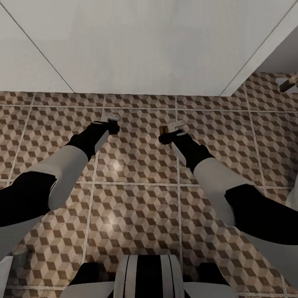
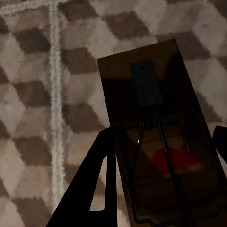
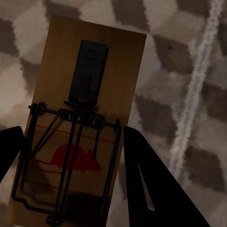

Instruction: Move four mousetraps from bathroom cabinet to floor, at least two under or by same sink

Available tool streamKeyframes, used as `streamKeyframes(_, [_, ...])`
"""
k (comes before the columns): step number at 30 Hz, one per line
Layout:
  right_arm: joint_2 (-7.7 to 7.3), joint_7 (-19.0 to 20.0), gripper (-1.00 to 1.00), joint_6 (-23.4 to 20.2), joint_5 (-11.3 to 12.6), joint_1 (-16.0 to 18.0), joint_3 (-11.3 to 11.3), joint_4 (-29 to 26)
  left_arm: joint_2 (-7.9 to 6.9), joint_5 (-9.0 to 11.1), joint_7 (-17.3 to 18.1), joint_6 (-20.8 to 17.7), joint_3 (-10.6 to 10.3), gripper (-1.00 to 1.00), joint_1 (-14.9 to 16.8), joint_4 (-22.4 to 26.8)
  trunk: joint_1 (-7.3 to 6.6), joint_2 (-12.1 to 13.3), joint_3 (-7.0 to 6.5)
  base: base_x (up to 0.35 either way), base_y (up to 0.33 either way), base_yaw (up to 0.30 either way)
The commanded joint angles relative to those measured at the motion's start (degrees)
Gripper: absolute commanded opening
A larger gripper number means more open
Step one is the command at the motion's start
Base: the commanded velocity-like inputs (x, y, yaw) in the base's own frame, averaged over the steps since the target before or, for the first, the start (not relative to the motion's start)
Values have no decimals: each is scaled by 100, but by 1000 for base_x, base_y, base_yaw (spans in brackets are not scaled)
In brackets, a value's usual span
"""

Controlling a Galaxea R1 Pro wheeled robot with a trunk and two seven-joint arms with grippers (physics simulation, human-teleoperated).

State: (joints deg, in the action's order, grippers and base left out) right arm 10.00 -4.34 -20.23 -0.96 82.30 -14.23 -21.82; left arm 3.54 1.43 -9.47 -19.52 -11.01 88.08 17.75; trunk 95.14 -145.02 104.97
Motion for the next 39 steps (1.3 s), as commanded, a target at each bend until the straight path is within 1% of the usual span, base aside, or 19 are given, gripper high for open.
streamKeyframes(1, [0,-34,-100,-33,8,1,-21,-7,-3,7,-37,-34,-41,-100,0,9,-1,-1,3,0,0,0])
streamKeyframes(23, [0,-110,-100,-33,-75,5,-32,-84,-4,7,-37,-34,-42,-100,-12,9,-1,-1,3,0,0,0])
streamKeyframes(29, [0,-111,-100,-33,-82,5,-30,-102,-11,7,-37,-26,-41,-100,-141,16,-1,-1,3,0,0,0])
streamKeyframes(39, [0,-106,-100,38,-76,5,-35,-103,-11,13,-40,-38,-41,-100,-165,10,-1,-1,3,0,0,0])
